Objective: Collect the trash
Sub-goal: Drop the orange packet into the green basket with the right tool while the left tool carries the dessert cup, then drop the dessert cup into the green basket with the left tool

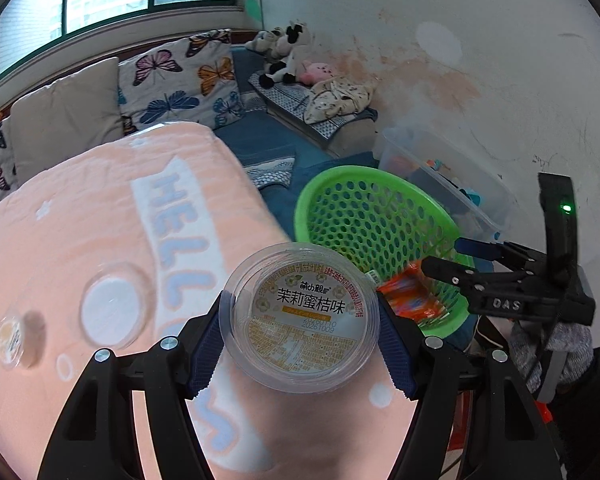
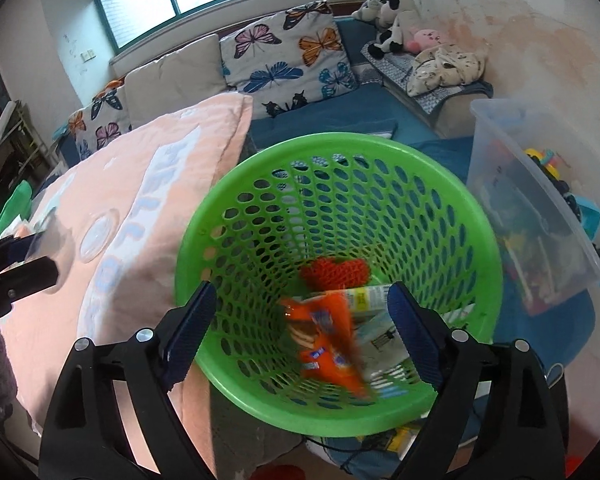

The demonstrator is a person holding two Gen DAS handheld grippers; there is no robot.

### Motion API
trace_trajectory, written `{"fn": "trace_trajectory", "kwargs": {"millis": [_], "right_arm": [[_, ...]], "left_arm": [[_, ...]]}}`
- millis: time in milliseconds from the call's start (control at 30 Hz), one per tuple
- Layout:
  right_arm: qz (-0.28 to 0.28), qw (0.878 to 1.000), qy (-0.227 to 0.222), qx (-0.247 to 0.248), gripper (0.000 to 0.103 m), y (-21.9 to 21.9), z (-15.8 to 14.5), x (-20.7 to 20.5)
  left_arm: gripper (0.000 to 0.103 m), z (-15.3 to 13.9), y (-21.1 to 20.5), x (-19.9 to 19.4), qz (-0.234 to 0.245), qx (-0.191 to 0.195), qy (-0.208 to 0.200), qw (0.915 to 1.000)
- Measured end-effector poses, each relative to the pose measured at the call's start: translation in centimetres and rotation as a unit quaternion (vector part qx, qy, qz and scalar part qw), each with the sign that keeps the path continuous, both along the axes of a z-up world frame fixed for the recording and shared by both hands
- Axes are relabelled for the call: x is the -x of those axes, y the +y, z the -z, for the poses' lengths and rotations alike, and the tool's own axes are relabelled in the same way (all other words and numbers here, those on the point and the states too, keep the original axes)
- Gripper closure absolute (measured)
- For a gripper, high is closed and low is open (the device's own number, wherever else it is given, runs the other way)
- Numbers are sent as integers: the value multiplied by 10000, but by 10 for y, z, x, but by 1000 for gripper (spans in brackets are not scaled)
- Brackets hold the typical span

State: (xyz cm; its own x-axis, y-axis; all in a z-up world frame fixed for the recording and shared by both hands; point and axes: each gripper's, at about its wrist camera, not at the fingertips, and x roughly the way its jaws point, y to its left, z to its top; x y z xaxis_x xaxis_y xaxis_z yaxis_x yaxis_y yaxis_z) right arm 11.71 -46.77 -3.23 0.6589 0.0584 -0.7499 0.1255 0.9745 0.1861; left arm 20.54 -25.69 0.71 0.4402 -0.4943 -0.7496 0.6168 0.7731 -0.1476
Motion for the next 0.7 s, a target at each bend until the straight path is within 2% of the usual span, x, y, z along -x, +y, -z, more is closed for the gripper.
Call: {"fn": "trace_trajectory", "kwargs": {"millis": [533,633,700], "right_arm": [[212,9988,-331,-275,16,-18,-12,50],[229,9988,-321,-279,16,-19,-12,54],[246,9988,-315,-294,16,-20,-11,57]], "left_arm": [[36,20,-78,-9,490,-146,235,9984],[33,23,-88,-10,572,-104,309,9978],[25,25,-92,-9,570,-96,297,9979]]}}
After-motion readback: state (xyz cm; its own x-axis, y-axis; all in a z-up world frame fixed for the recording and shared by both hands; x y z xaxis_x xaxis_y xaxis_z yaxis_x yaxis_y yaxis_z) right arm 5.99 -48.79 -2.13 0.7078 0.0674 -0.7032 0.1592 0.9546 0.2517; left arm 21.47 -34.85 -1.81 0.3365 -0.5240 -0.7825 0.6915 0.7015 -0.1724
